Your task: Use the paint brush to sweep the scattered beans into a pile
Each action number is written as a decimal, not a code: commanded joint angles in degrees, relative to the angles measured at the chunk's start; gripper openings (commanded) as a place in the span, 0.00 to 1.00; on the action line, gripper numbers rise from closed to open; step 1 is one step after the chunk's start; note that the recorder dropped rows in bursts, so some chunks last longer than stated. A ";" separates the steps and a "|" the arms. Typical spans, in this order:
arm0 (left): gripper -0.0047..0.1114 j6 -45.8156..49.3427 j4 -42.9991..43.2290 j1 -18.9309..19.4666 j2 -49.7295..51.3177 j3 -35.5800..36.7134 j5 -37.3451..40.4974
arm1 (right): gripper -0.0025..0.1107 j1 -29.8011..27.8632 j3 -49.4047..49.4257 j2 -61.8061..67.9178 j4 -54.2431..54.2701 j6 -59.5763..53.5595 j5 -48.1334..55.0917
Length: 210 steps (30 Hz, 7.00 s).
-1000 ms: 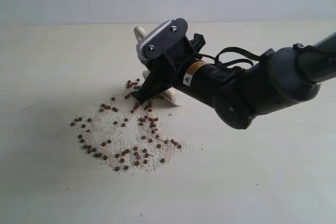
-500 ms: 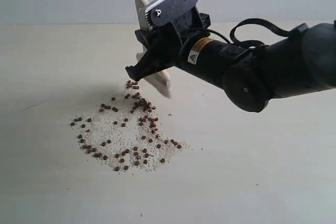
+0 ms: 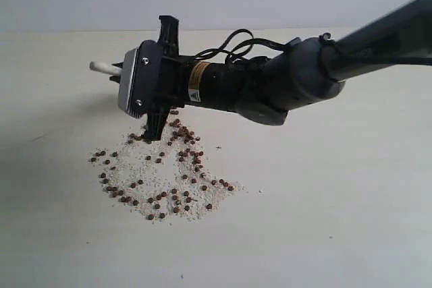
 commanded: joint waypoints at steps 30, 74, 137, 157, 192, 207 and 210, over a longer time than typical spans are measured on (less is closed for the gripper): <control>0.04 -0.12 -0.42 -0.20 -0.31 -0.05 0.11 | 0.02 -11.96 -16.04 4.86 -63.22 74.35 -14.36; 0.04 -0.12 -0.42 -0.20 -0.31 -0.05 0.11 | 0.02 -11.47 -22.88 9.52 -57.68 67.83 -17.16; 0.04 -0.30 -0.42 -0.20 -0.31 -0.05 0.09 | 0.02 29.41 -34.94 11.83 -40.56 144.49 89.35; 0.04 -0.30 -0.42 -0.20 -0.31 -0.05 0.09 | 0.02 29.49 -34.15 11.07 -29.79 130.67 108.89; 0.04 -0.30 -0.42 -0.20 -0.31 -0.05 0.09 | 0.02 38.46 -28.02 4.25 -46.10 131.34 101.51; 0.04 -0.30 -0.42 -0.20 -0.31 -0.05 0.09 | 0.02 39.01 -14.23 2.71 -47.98 143.22 101.99; 0.04 -0.30 -0.42 -0.20 -0.31 -0.05 0.09 | 0.02 39.01 -12.67 1.90 -48.13 142.94 104.74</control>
